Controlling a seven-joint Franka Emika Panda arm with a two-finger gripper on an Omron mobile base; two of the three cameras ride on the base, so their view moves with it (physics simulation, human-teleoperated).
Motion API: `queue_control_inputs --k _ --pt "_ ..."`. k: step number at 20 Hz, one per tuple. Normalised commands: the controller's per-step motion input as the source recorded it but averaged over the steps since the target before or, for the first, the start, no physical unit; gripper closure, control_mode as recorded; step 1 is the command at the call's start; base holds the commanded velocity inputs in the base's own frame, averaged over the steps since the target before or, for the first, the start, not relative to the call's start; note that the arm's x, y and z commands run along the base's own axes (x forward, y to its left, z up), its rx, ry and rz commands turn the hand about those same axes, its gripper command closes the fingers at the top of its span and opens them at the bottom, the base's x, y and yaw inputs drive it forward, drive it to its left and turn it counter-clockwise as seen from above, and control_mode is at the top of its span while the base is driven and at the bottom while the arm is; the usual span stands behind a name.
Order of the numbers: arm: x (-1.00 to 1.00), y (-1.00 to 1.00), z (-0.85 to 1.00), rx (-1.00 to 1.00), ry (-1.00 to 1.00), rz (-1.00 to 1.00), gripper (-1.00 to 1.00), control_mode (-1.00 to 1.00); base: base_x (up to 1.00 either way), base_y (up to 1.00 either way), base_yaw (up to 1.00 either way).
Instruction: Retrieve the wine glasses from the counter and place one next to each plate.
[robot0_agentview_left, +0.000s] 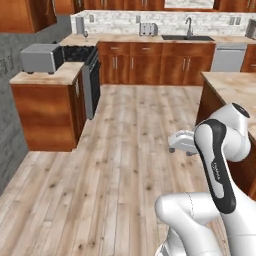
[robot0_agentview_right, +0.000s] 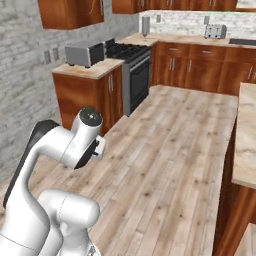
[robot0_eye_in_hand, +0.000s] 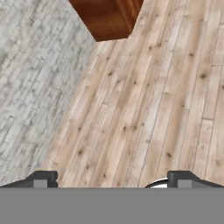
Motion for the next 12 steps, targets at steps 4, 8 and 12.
queue_control_inputs --k 4,8,12 --pt "0.0 0.0 0.0 0.0 0.0 0.0 -1.0 1.0 1.0 0.44 -0.29" --pt "0.0 0.0 0.0 0.0 0.0 0.0 -1.0 1.0 1.0 0.66 -0.24" --pt "0.0 0.0 0.0 0.0 0.0 0.0 -1.0 1.0 1.0 0.66 -0.28"
